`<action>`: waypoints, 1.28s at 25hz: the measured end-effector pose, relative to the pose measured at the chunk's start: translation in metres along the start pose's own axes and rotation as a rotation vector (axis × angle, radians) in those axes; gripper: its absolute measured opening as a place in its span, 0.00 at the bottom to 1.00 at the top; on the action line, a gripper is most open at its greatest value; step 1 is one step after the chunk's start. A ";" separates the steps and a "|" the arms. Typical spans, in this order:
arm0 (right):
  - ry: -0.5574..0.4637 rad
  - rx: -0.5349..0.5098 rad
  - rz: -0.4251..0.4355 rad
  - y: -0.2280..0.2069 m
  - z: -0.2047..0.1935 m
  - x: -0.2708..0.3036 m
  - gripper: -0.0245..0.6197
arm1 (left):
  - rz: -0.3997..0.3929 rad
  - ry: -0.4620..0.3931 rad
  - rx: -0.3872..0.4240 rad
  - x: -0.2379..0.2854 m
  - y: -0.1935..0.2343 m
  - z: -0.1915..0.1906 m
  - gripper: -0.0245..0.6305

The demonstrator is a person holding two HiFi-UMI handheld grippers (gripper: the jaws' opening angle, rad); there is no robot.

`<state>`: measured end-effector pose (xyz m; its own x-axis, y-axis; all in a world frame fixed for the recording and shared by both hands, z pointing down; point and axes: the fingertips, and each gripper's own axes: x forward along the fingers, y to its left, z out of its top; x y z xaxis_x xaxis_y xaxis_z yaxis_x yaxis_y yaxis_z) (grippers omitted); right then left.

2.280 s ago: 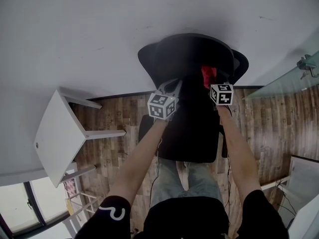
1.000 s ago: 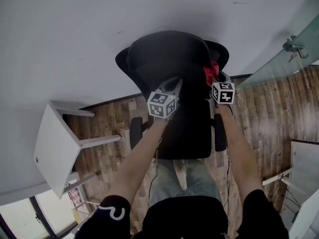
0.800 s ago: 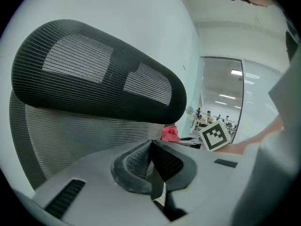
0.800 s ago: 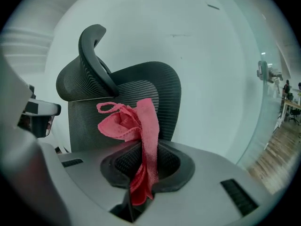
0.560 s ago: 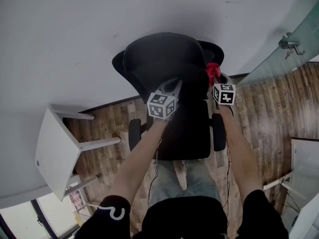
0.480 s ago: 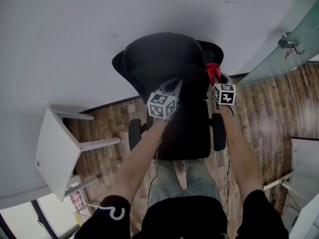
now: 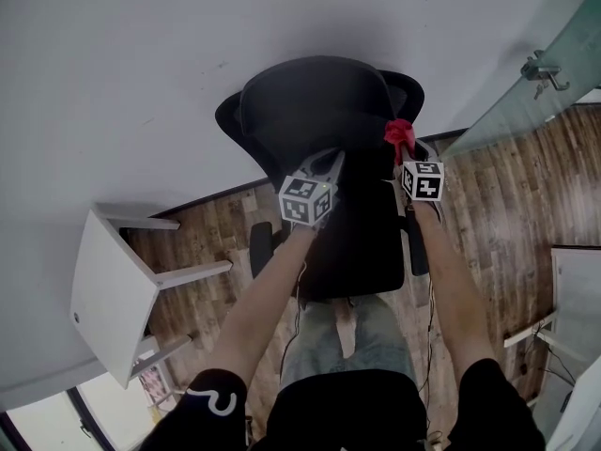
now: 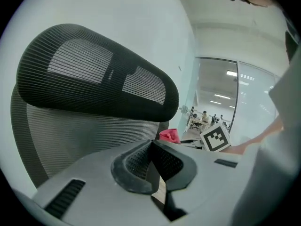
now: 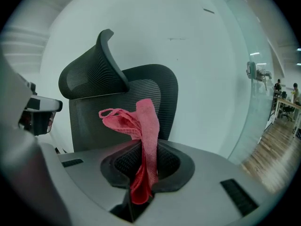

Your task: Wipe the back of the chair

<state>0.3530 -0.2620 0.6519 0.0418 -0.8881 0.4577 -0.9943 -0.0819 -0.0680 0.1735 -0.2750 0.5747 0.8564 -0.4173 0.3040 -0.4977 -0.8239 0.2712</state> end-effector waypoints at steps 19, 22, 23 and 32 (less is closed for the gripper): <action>0.037 -0.060 0.178 0.253 -0.020 0.053 0.15 | 0.141 0.021 -0.073 -0.179 0.159 -0.046 0.07; 0.045 -0.080 0.210 0.290 -0.023 0.066 0.15 | 0.152 0.019 -0.077 -0.197 0.181 -0.052 0.07; 0.047 -0.087 0.219 0.300 -0.024 0.071 0.15 | 0.155 0.018 -0.079 -0.202 0.188 -0.053 0.07; 0.075 -0.151 0.279 0.364 -0.042 0.107 0.15 | 0.152 0.040 -0.091 -0.220 0.226 -0.080 0.07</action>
<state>-0.0090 -0.3672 0.7135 -0.2361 -0.8306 0.5043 -0.9699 0.2328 -0.0707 -0.1381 -0.3388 0.6419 0.7653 -0.5173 0.3830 -0.6328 -0.7135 0.3008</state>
